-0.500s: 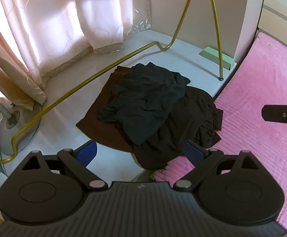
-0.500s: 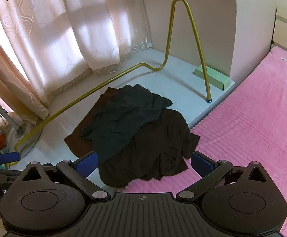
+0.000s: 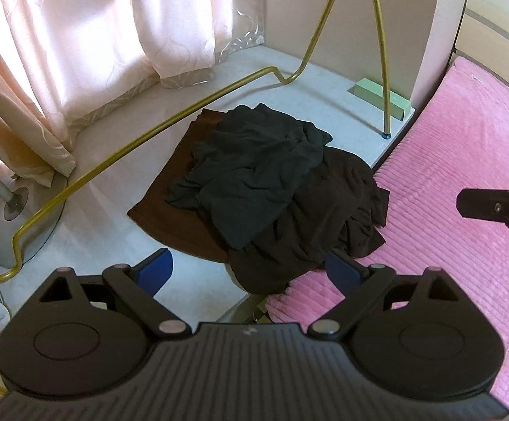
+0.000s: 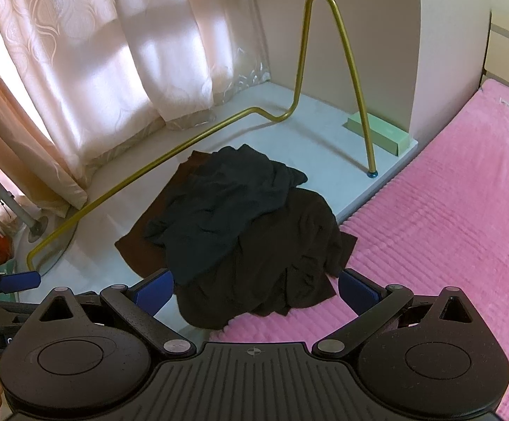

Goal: Fold clothes

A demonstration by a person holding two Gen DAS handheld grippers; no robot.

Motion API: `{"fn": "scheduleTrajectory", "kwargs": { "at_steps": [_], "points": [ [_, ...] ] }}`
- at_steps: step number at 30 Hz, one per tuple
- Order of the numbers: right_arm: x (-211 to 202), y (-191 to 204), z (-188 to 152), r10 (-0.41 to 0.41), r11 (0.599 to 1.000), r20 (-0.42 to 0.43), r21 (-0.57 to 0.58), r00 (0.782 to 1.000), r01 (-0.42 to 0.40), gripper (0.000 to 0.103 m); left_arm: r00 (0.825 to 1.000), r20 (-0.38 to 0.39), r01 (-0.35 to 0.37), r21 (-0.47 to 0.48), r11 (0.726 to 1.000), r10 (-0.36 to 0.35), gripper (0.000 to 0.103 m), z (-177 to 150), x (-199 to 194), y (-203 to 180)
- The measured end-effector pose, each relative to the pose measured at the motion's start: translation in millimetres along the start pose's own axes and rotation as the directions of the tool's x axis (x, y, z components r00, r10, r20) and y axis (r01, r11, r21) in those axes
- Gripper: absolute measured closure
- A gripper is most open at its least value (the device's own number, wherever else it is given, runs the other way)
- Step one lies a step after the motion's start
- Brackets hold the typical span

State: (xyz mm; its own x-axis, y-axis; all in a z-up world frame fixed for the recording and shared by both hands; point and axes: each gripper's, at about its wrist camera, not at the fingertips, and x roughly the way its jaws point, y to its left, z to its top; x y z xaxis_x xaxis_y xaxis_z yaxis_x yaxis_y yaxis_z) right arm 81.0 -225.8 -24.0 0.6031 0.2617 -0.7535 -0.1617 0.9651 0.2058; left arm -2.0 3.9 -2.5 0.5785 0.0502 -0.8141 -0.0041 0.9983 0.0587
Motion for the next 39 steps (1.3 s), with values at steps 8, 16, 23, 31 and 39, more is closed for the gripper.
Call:
{"fn": "scheduleTrajectory", "kwargs": {
  "at_steps": [8, 16, 23, 31, 39],
  "points": [
    [1.9, 0.5, -0.4, -0.003, 1.0, -0.004, 0.001, 1.0, 0.003, 0.001, 1.0, 0.003, 0.0, 0.005, 1.0, 0.0, 0.011, -1.7, 0.7, 0.7],
    [2.6, 1.0, 1.6, 0.001, 1.0, -0.012, -0.007, 1.0, -0.001, 0.001, 1.0, -0.002, 0.003, 0.011, 1.0, -0.003, 0.011, -0.7, 1.0, -0.9],
    [2.4, 1.8, 1.4, 0.004, 1.0, -0.015, -0.016, 1.0, -0.004, 0.001, 1.0, -0.003, 0.006, 0.009, 1.0, -0.006, 0.011, -1.8, 0.3, 0.4],
    [1.8, 4.5, 0.7, -0.001, 1.0, -0.015, -0.014, 1.0, 0.001, 0.001, 1.0, -0.003, 0.007, 0.011, 1.0, -0.007, 0.011, -4.3, 0.0, 1.0],
    [2.8, 4.0, -1.0, -0.004, 1.0, -0.02, -0.007, 1.0, 0.004, 0.001, 1.0, -0.005, 0.003, 0.017, 1.0, -0.003, 0.011, -6.9, 1.2, -1.0]
  ]
}}
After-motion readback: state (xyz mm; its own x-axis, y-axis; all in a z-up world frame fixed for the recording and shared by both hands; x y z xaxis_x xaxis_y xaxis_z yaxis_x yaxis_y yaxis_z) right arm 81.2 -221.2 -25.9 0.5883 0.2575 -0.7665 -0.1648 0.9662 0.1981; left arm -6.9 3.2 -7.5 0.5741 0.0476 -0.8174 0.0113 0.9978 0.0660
